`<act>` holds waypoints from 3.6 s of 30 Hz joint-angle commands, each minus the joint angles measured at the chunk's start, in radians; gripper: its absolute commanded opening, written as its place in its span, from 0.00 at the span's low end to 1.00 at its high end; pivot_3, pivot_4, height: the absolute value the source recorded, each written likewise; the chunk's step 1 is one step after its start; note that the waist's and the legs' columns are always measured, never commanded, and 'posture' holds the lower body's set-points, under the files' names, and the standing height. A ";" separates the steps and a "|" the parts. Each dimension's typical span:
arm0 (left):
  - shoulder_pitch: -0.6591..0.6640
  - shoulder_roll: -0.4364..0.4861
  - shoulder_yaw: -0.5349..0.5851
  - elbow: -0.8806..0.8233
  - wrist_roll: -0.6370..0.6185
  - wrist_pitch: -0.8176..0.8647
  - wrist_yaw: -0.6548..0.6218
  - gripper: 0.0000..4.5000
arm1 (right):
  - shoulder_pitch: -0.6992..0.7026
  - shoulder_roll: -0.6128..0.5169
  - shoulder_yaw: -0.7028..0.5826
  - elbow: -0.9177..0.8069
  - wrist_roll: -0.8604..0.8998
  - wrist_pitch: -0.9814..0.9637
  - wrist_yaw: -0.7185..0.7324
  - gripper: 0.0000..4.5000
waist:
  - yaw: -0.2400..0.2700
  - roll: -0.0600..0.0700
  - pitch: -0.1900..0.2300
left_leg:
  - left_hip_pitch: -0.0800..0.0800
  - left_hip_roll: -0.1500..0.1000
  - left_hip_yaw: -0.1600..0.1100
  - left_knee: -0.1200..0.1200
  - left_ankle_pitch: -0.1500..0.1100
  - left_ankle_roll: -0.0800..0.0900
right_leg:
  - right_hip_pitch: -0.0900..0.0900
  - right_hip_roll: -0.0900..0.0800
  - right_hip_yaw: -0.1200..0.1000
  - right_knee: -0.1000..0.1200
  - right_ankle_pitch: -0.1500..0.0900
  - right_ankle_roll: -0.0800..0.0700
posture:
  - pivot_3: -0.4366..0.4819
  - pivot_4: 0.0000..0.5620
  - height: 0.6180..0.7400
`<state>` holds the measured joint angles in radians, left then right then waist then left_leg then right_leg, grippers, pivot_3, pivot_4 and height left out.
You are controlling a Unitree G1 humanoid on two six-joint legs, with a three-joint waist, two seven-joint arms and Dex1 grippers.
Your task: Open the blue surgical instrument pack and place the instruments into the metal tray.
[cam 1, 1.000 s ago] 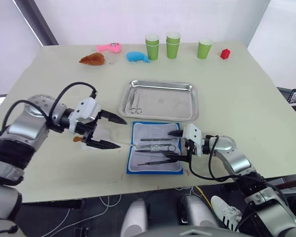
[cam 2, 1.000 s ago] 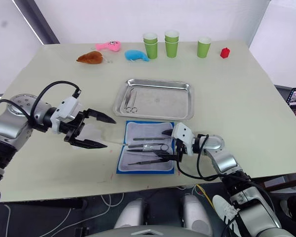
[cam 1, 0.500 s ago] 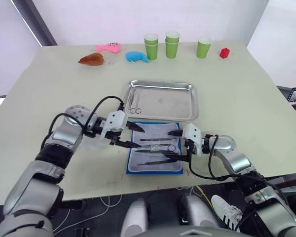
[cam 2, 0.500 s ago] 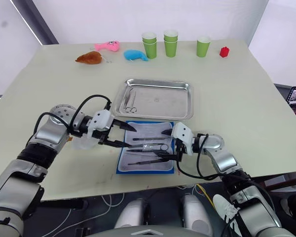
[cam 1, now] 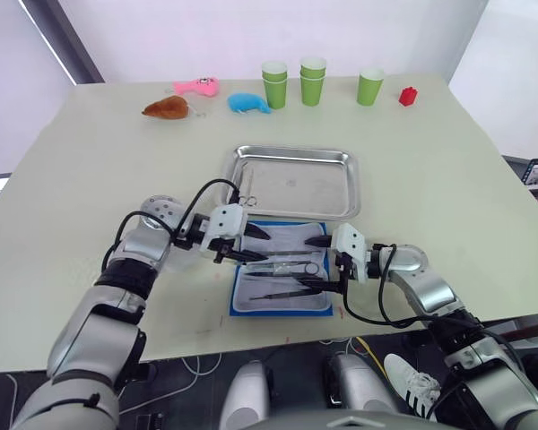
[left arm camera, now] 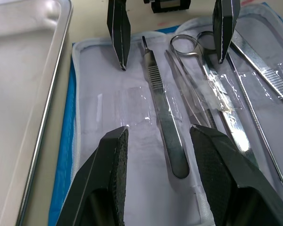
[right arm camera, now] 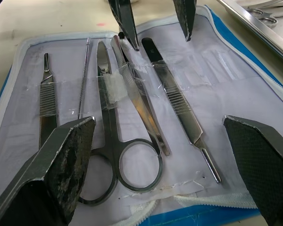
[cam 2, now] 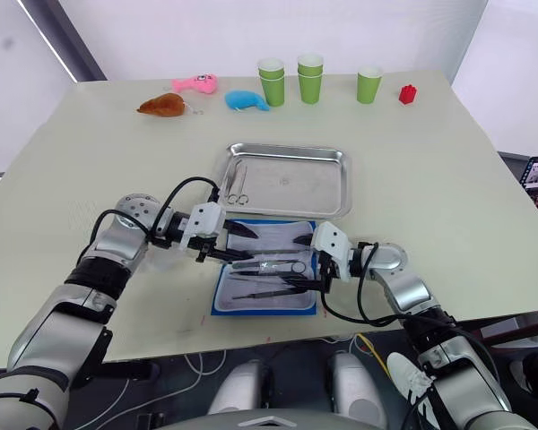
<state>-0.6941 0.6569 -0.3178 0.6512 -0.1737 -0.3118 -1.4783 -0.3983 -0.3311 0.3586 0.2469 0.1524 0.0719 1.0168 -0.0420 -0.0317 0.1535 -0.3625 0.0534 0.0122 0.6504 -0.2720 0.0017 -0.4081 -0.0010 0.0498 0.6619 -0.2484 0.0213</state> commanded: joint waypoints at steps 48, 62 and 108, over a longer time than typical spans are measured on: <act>0.017 0.172 0.072 -0.318 0.076 0.312 -0.068 0.02 | 0.058 -0.016 0.078 0.131 -0.107 0.044 -0.029 1.00 | -0.003 0.000 -0.003 | 0.000 0.001 0.002 0.000 0.000 0.000 | -0.001 0.001 0.002 0.001 0.000 -0.001 | 0.48 0.27 1.00; -0.027 0.259 0.089 -0.343 0.056 0.346 -0.128 0.02 | 0.053 -0.009 0.081 0.144 -0.109 0.036 -0.029 1.00 | -0.003 -0.001 -0.003 | 0.000 0.002 0.003 0.000 0.000 0.000 | -0.002 0.002 0.002 0.001 0.000 -0.002 | 0.48 0.27 1.00; 0.056 -0.365 0.388 -0.677 0.034 1.172 1.269 0.02 | 0.042 -0.002 0.094 0.171 -0.110 0.013 -0.016 1.00 | -0.005 -0.003 -0.006 | 0.002 0.003 0.002 0.000 0.000 0.000 | -0.001 0.004 0.004 0.003 0.004 0.000 | 0.48 0.27 1.00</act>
<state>-0.6081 0.2921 0.0394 -0.0219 -0.1599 0.8896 -0.2512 -0.4176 -0.3133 0.3749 0.2937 0.1525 0.0371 1.0136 -0.0468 -0.0342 0.1479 -0.3602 0.0564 0.0133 0.6507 -0.2719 0.0015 -0.4086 0.0034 0.0531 0.6647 -0.2442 0.0210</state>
